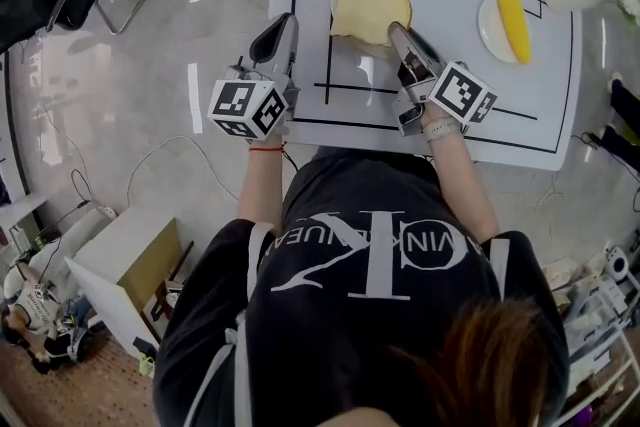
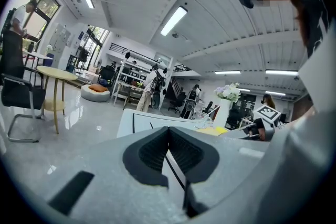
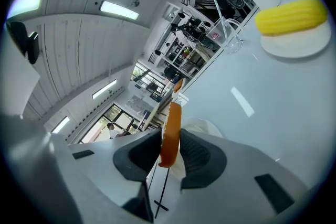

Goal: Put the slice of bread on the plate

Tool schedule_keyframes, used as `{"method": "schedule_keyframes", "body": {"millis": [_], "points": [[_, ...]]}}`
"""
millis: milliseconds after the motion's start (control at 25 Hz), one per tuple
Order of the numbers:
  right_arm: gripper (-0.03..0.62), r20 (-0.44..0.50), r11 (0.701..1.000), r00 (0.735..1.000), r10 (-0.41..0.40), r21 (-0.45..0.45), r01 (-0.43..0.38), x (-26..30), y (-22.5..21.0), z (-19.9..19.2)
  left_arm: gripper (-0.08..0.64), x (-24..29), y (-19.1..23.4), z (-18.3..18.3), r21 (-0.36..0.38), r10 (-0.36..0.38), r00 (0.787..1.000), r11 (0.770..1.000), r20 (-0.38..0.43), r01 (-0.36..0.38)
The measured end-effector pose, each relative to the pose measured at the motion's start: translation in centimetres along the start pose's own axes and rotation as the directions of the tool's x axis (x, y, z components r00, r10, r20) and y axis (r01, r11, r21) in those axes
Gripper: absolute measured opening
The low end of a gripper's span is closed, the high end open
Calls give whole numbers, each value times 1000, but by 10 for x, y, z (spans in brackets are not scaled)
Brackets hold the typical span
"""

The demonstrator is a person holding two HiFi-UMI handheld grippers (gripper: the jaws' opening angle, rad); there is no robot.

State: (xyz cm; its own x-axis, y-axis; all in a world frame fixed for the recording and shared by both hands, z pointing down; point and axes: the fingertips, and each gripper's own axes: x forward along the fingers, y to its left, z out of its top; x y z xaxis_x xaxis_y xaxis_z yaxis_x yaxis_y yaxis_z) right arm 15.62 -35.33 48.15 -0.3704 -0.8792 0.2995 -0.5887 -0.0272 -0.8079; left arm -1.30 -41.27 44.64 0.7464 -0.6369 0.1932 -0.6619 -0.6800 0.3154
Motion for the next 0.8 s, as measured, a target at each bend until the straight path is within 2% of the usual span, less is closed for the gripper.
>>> {"method": "schedule_keyframes", "body": {"millis": [160,400,600,800], "points": [[116,-25,997,998,-60,-51,59,-2,-10,-2,11,6,-3,-1,-2,-10,1000,1000,-4,10],[155,-67,969,986,-150,-208,133,-1,-14,-8,11,10,-5,-1,-1,-17,1000,1000,-6,17],[185,-92,918,966,-240,-346,195,0,-22,-12,11,12,-3,-1,-4,-15,1000,1000,-9,15],[244,-111,856,943,-313,-464,229,-1,-27,-13,11,14,-3,1,-10,-20,1000,1000,-8,19]]}}
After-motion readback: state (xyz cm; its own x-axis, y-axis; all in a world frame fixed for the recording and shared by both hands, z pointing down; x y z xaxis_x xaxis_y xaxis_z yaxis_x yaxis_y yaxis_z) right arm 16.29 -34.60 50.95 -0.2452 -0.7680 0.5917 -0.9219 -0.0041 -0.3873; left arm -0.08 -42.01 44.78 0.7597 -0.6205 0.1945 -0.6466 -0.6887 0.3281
